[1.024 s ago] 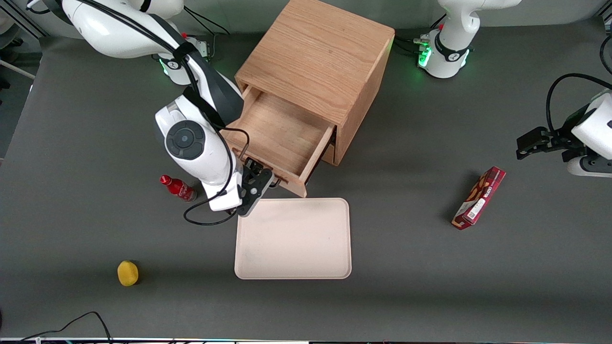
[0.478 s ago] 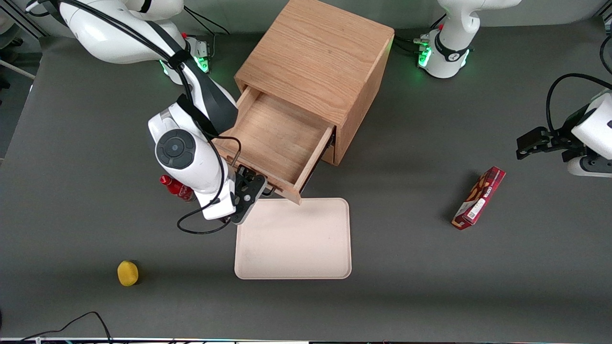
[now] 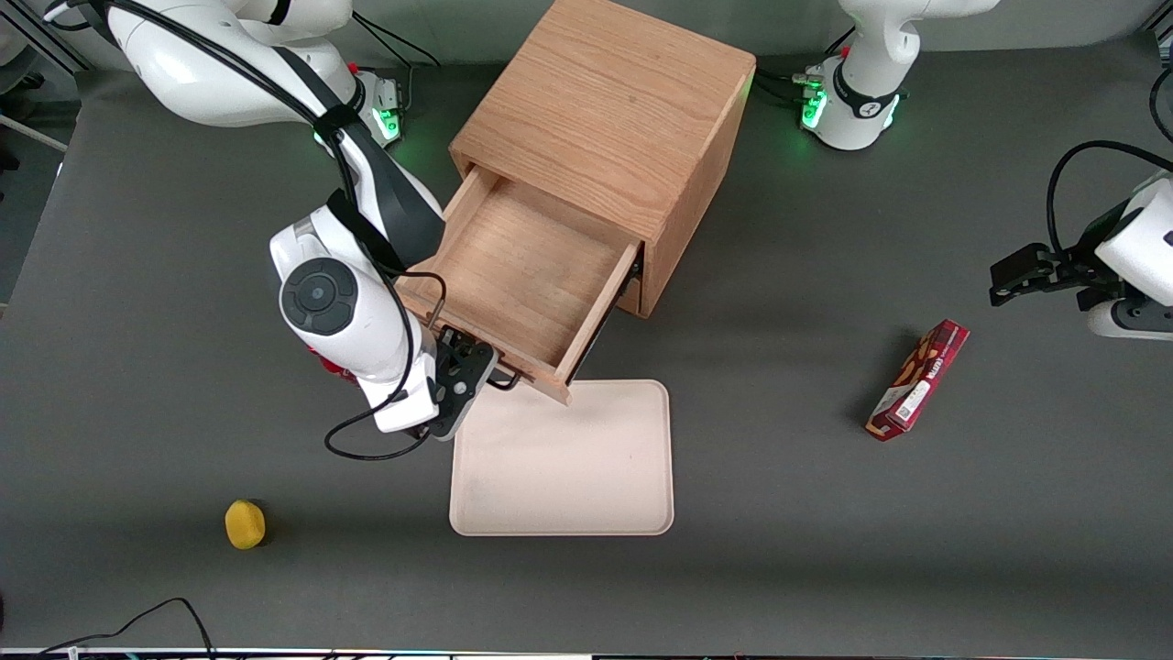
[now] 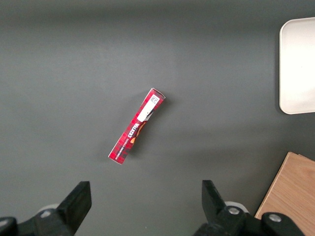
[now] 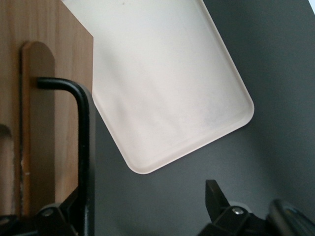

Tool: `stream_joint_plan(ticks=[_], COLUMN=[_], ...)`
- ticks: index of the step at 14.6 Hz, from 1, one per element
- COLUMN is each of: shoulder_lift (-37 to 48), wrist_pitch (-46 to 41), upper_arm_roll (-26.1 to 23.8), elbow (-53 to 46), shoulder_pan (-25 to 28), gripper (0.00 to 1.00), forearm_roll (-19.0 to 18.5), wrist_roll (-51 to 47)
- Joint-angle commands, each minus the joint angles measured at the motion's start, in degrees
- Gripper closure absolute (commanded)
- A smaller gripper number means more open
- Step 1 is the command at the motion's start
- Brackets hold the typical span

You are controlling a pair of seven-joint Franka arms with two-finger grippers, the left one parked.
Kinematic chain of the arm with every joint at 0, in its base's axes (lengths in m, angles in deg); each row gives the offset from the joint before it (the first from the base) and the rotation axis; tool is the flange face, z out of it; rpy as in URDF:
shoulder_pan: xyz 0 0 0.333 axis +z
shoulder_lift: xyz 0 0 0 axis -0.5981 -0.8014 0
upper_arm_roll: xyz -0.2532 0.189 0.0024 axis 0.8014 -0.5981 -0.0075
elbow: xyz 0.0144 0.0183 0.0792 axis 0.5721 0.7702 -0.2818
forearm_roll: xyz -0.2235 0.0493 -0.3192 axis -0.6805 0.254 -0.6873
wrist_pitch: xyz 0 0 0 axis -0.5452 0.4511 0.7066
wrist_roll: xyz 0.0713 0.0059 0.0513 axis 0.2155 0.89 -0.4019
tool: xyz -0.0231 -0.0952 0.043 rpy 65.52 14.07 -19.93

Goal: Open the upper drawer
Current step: 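Keep pulling the upper drawer fully out with the right gripper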

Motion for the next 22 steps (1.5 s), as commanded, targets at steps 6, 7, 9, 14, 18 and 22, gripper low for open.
stream_joint_plan(ticks=[6,7,9,14,18,22], shoulder_lift=[-1.7,-1.7,-1.7,-2.0,-3.2,-3.2], wrist_pitch=[-3.0,-3.7,-3.9,-5.9,-9.4,-12.9], upper_arm_roll=[1.5,1.5,1.5,1.4,1.4,1.2], elbow=[-3.8,-4.4,-4.9,-7.1,-11.0,-13.0], shoulder_pan=[0.2,0.6,1.4,2.4,3.0,2.1], gripper=[0.00,0.00,0.00,0.00,0.00,0.00], forearm_roll=[-1.3,-1.0,-0.8,-0.4,-0.4,-0.3], wrist_roll=[3.5,3.1,0.7,-1.3,-1.2,-0.8])
